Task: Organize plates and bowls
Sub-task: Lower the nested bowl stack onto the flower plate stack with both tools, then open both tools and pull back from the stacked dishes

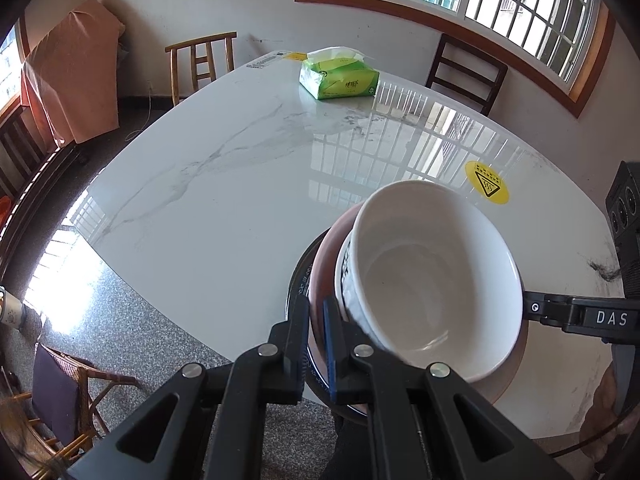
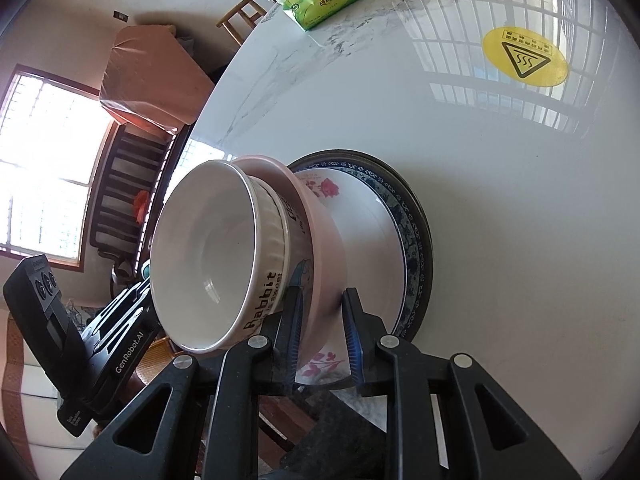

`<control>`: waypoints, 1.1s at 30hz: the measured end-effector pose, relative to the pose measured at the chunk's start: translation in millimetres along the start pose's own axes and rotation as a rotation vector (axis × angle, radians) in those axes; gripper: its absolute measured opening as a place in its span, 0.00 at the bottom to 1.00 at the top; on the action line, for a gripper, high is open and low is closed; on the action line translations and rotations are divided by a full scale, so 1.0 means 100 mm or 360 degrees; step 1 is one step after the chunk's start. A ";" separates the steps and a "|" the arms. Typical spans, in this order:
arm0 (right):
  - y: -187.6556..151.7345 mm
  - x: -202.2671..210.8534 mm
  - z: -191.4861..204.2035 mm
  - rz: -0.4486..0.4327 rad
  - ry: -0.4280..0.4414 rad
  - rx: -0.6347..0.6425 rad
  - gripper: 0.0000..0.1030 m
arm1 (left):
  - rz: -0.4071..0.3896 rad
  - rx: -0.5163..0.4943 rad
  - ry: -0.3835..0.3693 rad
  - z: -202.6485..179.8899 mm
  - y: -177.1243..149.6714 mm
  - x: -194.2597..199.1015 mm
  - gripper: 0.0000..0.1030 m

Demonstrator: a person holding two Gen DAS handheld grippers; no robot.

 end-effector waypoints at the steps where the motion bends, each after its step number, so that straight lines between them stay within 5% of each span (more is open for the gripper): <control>1: 0.00 0.02 0.00 -0.0017 -0.0028 0.0029 0.21 | -0.0001 -0.0001 0.0003 0.00 -0.01 0.00 0.07; 18: -0.06 0.52 0.19 -0.0248 -0.0100 0.0214 0.37 | -0.0058 0.0146 -0.0152 0.11 -0.07 0.26 0.08; 33: -0.36 0.10 0.21 -0.0065 -0.0039 0.0180 0.34 | -0.0044 0.0119 -0.0143 0.01 -0.18 0.17 0.11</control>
Point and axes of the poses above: each gripper's, at about its wrist camera, not at the fingertips, and x roughly against the way its jaws point, z to its left, y to its top, the point moved 9 cm from there along -x, roughly the way its jaws point
